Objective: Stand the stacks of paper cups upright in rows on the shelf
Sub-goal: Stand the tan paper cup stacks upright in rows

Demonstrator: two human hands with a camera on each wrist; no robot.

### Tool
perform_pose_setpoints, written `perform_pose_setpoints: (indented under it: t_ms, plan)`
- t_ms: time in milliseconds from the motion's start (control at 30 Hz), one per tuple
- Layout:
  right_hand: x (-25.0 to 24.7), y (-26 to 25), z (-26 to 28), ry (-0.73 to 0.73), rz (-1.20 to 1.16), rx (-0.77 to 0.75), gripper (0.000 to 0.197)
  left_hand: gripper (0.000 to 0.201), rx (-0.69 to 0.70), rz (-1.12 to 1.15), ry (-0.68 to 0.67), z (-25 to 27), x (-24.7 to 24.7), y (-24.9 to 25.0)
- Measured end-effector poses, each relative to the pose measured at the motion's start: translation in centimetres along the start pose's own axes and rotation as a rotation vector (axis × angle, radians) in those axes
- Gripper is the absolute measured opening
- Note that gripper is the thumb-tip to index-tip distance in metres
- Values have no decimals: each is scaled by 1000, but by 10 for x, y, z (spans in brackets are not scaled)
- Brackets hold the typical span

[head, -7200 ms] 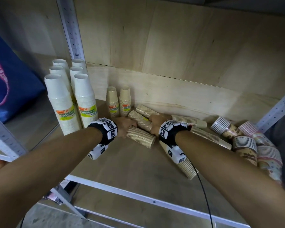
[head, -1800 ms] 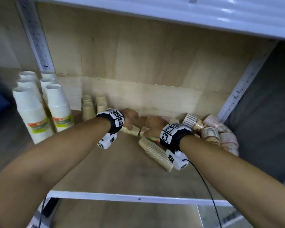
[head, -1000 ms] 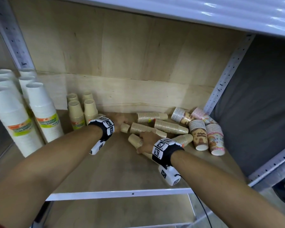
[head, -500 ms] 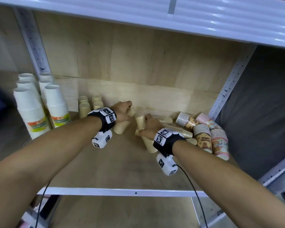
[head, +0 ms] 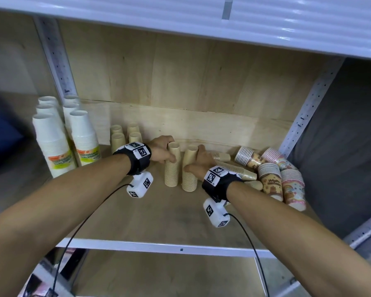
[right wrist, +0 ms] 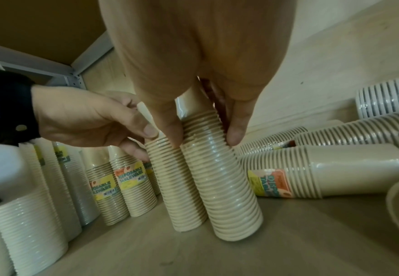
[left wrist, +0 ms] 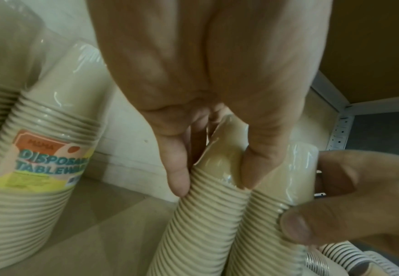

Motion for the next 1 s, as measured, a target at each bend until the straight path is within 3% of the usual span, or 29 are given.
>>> perform_pose_setpoints:
  t_ms: [333, 533, 767, 1000]
  plan:
    - [-16, -4, -8, 61, 27, -41, 50, 36, 24, -59, 14, 5, -2, 17]
    - [-29, -13, -17, 71, 381, -24, 46, 39, 23, -235, 54, 13, -6, 43]
    - [-35, -18, -19, 62, 502, -26, 39, 34, -22, -362, 70, 16, -2, 53]
    - [-28, -24, -21, -26, 544, -122, 55, 32, 15, -392, 10, 13, 1, 53]
Point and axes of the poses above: each hand's wrist, its own z-axis away from the middle knuckle, its own x-axis out of the palm, y = z × x, the point moved 8 cm from there along -z, towards the middle knuckle, and after that the axes turned 11 degrees about z, right-handed, at the moved point
